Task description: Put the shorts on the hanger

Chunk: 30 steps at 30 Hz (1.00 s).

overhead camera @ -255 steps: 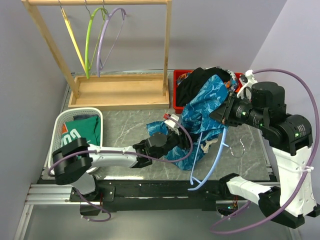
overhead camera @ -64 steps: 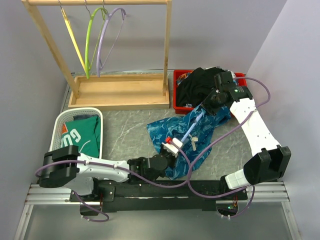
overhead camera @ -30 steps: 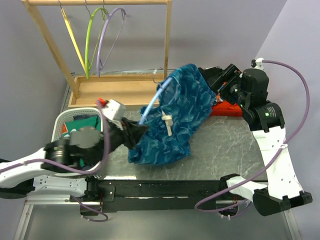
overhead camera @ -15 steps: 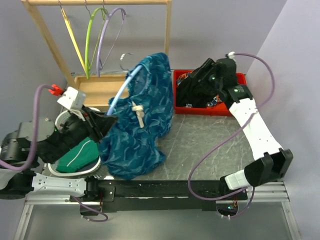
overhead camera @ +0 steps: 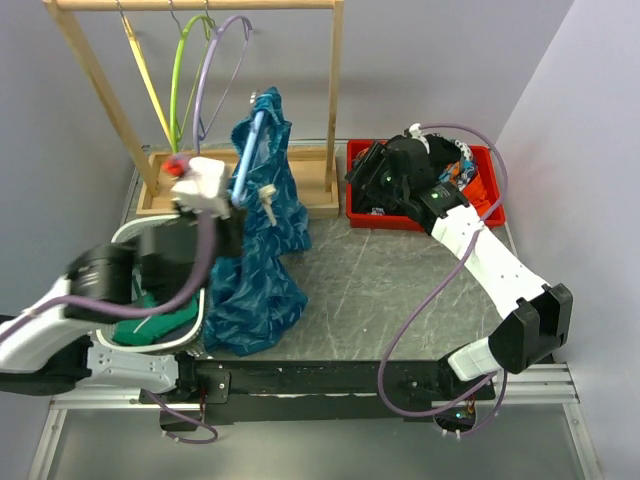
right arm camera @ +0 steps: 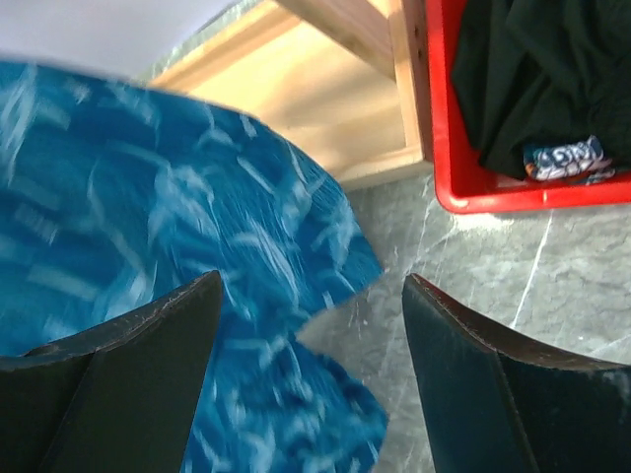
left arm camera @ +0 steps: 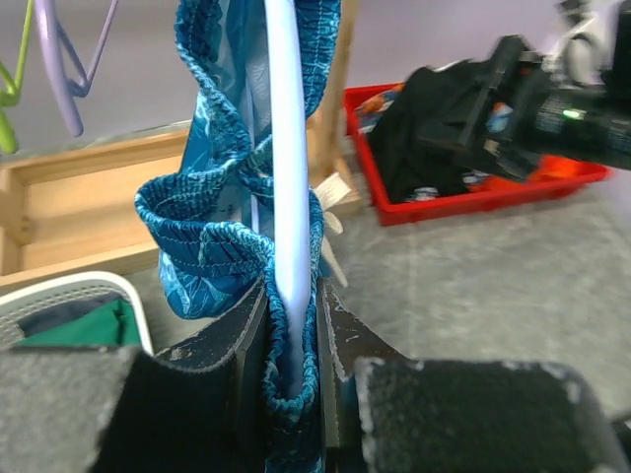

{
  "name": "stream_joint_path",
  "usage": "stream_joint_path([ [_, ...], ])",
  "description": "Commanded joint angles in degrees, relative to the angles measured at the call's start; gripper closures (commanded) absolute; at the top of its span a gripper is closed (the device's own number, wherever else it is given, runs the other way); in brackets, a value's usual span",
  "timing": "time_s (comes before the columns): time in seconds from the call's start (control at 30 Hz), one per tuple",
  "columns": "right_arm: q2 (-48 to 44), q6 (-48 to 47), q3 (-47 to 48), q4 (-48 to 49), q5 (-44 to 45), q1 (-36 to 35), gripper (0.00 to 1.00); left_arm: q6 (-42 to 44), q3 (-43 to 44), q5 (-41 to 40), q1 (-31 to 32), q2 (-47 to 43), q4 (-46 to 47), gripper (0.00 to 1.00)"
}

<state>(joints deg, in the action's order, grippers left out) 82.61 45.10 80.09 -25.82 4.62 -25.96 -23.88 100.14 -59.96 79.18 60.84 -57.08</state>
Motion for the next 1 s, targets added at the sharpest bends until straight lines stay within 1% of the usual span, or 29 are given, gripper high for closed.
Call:
stream_joint_path([
  [0.0,-3.06,-0.54,-1.34,2.36,1.44,-1.55,0.19,5.42,-1.34,4.39,-10.57,4.28,10.57,0.99],
  [0.03,-3.94,-0.72,-1.69,2.27,1.44,-1.73,0.19,5.94,-2.31,6.07,-12.97,5.85,12.85,0.99],
  [0.07,-4.47,-0.89,-2.13,2.27,1.79,-1.99,0.19,6.65,-2.84,12.09,-15.34,6.39,14.44,0.99],
  [0.1,-5.0,-1.07,-2.83,2.18,1.88,-2.26,0.19,7.26,-3.36,15.2,-19.28,6.66,16.19,0.99],
  [0.17,-6.58,-1.24,-3.63,2.01,2.14,-2.52,0.19,7.79,-5.12,21.0,-22.21,7.1,20.93,0.99],
  [0.2,-7.02,-1.42,-4.33,2.01,2.06,-2.61,0.19,7.71,-5.21,23.03,-25.01,7.27,21.83,0.99],
  [0.27,-8.25,-1.51,-5.03,2.09,1.88,-2.7,0.19,7.44,-5.04,26.64,-27.66,8.33,24.63,0.99],
  [0.3,-8.51,-1.68,-5.38,2.01,1.88,-2.78,0.19,7.53,-4.78,29.87,-29.67,8.77,25.43,0.99],
  [0.37,-9.39,-1.77,-5.65,1.57,1.79,-2.96,0.19,7.53,-3.38,32.18,-31.44,10.44,26.4,0.99],
  [0.4,-9.57,-1.77,-6.0,1.57,1.53,-2.96,0.19,7.36,-2.85,34.28,-33.37,10.96,26.93,0.99],
  [0.57,-11.06,-2.03,-6.71,1.57,1.18,-3.31,0.19,6.83,0.23,39.57,-38.04,13.34,28.6,0.99],
  [0.87,-12.56,-3.18,-6.27,0.07,1.71,-3.84,0.19,8.32,10.33,42.82,-43.84,18.7,28.51,0.99],
  [0.97,-13.17,-3.27,-6.53,-0.1,1.62,-4.1,0.19,8.76,14.29,43.44,-44.89,21.33,27.99,0.99],
])
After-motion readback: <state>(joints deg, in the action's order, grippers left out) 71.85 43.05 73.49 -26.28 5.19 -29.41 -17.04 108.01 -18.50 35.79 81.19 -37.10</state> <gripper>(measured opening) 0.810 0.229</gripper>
